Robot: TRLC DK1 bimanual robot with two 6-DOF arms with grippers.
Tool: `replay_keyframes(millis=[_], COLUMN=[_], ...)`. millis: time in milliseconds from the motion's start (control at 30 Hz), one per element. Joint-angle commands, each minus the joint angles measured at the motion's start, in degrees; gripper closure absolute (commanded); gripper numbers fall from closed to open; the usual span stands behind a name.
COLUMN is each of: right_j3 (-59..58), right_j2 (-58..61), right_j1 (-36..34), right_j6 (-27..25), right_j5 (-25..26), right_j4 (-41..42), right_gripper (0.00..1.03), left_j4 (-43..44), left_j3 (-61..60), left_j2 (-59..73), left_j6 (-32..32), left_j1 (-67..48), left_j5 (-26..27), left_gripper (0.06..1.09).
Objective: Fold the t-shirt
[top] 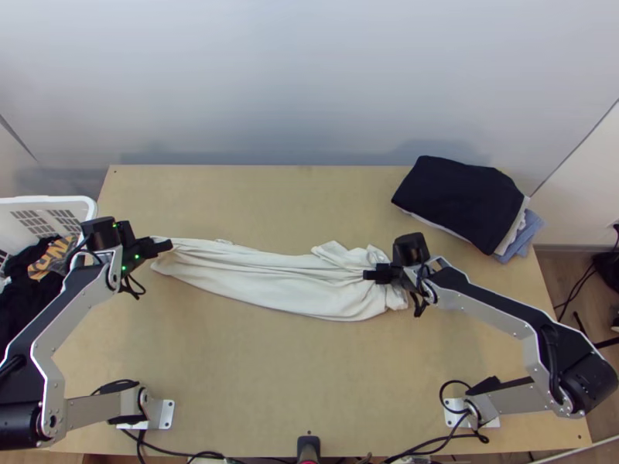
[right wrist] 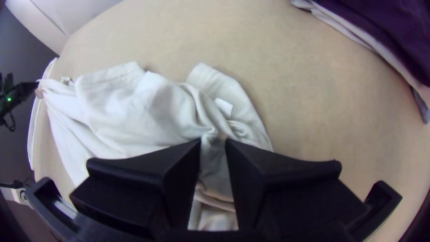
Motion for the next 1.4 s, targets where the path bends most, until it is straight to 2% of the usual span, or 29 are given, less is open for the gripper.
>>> replay_keyframes(millis=[0,100,200,533,1033,1367], right_j3=[5.2,10.0,14.3,22.1,22.7,22.7], right_j2=[-5.5,-7.8,-8.6,-4.7,1.1,3.6], right_j1=[-1.2,-1.6,-1.7,-1.7,0.1,1.3], right_j6=[-3.0,-3.7,-3.8,-1.8,2.1,2.7], right_j5=[-0.1,-0.1,-0.1,-0.1,-0.1,-0.1], right_j4=[-5.9,-12.6,-18.6,-30.3,-31.4,-31.4], right_gripper=[0.71,0.66,0.65,0.65,0.66,0.66], left_j4=[0.1,0.1,0.1,0.1,0.1,0.1], left_j3=[0.4,1.0,1.5,2.0,2.1,1.8], left_j2=[0.8,0.8,1.0,0.9,0.4,0.2], left_j6=[0.2,0.3,0.3,0.3,0.8,0.8], left_j1=[0.0,0.1,0.2,0.4,0.6,0.9], left_j5=[-0.3,-0.3,-0.3,-0.3,-0.3,-0.3], left_gripper=[1.05,1.05,1.05,1.05,1.05,1.05])
